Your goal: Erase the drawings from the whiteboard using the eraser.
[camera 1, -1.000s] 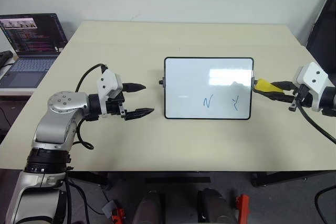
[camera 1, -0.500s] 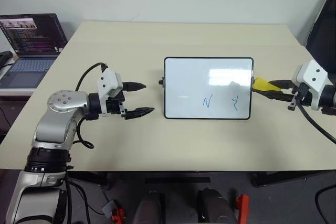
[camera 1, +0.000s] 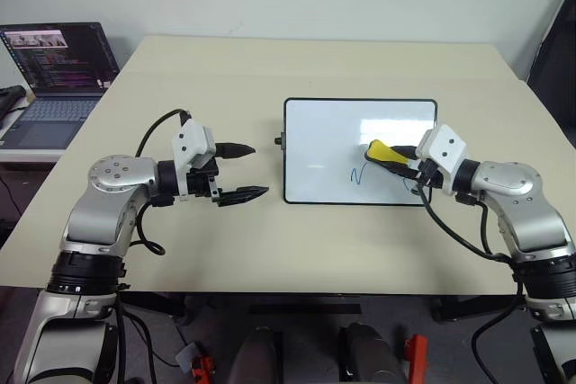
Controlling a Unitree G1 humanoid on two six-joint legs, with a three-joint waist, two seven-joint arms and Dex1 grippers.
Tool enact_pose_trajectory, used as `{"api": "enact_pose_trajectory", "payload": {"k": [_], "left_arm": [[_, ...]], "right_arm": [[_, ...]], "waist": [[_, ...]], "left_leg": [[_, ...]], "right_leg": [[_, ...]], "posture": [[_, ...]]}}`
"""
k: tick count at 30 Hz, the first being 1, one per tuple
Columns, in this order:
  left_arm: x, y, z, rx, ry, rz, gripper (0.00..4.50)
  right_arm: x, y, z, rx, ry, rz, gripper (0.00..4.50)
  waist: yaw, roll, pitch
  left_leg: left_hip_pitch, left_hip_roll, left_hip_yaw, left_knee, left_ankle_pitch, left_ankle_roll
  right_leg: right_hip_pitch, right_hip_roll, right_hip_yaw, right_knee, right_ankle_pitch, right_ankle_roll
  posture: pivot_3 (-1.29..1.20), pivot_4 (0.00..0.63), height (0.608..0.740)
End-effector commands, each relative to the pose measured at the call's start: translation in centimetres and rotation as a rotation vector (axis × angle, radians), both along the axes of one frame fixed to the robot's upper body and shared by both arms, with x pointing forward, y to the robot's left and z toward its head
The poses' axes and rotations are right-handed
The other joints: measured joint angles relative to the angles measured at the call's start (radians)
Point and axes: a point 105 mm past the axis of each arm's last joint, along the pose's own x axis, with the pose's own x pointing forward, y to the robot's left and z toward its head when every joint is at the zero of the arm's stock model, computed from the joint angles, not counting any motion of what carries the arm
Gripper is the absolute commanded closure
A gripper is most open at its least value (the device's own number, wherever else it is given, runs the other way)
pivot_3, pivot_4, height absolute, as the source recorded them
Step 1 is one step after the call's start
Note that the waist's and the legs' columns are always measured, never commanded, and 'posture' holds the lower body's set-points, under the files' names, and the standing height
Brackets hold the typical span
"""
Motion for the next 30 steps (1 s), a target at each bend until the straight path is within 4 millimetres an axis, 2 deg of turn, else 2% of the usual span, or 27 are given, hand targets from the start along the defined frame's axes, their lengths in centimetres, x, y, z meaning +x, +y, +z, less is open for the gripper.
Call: {"api": "enact_pose_trajectory", "payload": {"k": [1, 4, 8, 14, 18, 21, 25, 30], "left_arm": [[0.1, -0.3, 1.0, 0.003, -0.042, -0.015, 0.00], [-0.1, -0.5, 0.9, 0.001, -0.038, -0.018, 0.00], [-0.1, -0.4, 0.9, 0.002, -0.037, -0.012, 0.00], [-0.2, -0.2, 0.9, 0.003, -0.034, -0.004, 0.00], [-0.3, -0.2, 1.0, -0.003, -0.035, -0.003, 0.00], [-0.3, -0.2, 1.0, -0.007, -0.037, -0.002, 0.00], [-0.2, -0.4, 1.1, -0.009, -0.041, -0.004, 0.00], [-0.1, -0.5, 1.2, -0.010, -0.046, -0.009, 0.00]], "right_arm": [[1.0, 0.9, 0.4, -0.022, -0.061, -0.010, 3.65], [2.0, 1.7, -0.8, -0.038, -0.024, -0.040, 3.65], [2.2, 2.2, -2.8, -0.123, 0.023, -0.045, 3.65], [-0.1, 3.5, -7.7, -0.276, 0.156, 0.050, 3.65], [-1.5, 3.5, -9.5, -0.308, 0.221, 0.080, 3.65], [-0.6, 2.6, -8.6, -0.302, 0.185, 0.030, 3.66], [1.8, 1.3, -5.6, -0.266, 0.071, -0.066, 3.67], [3.5, 0.3, -2.5, -0.236, -0.046, -0.140, 3.67]], "waist": [[0.000, 0.000, 0.000], [-0.003, 0.000, 0.000], [-0.005, 0.000, 0.000], [-0.011, -0.001, -0.001], [-0.011, -0.001, -0.001], [-0.011, -0.001, -0.001], [-0.010, -0.001, -0.001], [-0.009, -0.001, -0.001]], "left_leg": [[0.000, 0.000, 0.000, 0.000, 0.000, 0.000], [0.000, 0.000, 0.001, 0.000, 0.000, 0.000], [0.001, 0.000, 0.000, 0.000, 0.000, 0.000], [0.004, 0.001, 0.000, 0.000, 0.000, 0.000], [0.006, 0.001, 0.000, 0.001, 0.000, 0.000], [0.007, 0.001, 0.000, 0.002, 0.001, 0.001], [0.014, 0.001, -0.001, 0.002, 0.001, 0.001], [0.017, 0.001, -0.001, 0.002, 0.002, 0.002]], "right_leg": [[0.000, 0.000, 0.000, 0.000, 0.000, 0.000], [0.000, 0.000, 0.001, 0.001, 0.000, 0.000], [0.000, 0.000, 0.001, 0.001, 0.000, 0.000], [0.003, 0.001, 0.001, 0.002, 0.000, 0.000], [0.005, 0.001, 0.001, 0.002, 0.000, 0.000], [0.008, 0.001, 0.001, 0.001, 0.001, 0.001], [0.016, 0.001, 0.000, -0.001, -0.001, 0.004], [0.018, 0.001, 0.000, -0.001, -0.001, 0.003]], "posture": [[0.00, 0.150, 0.740], [0.00, 0.150, 0.740], [0.00, 0.150, 0.740], [0.00, 0.150, 0.740], [0.00, 0.150, 0.740], [0.00, 0.150, 0.740], [0.00, 0.150, 0.740], [0.00, 0.150, 0.740]]}}
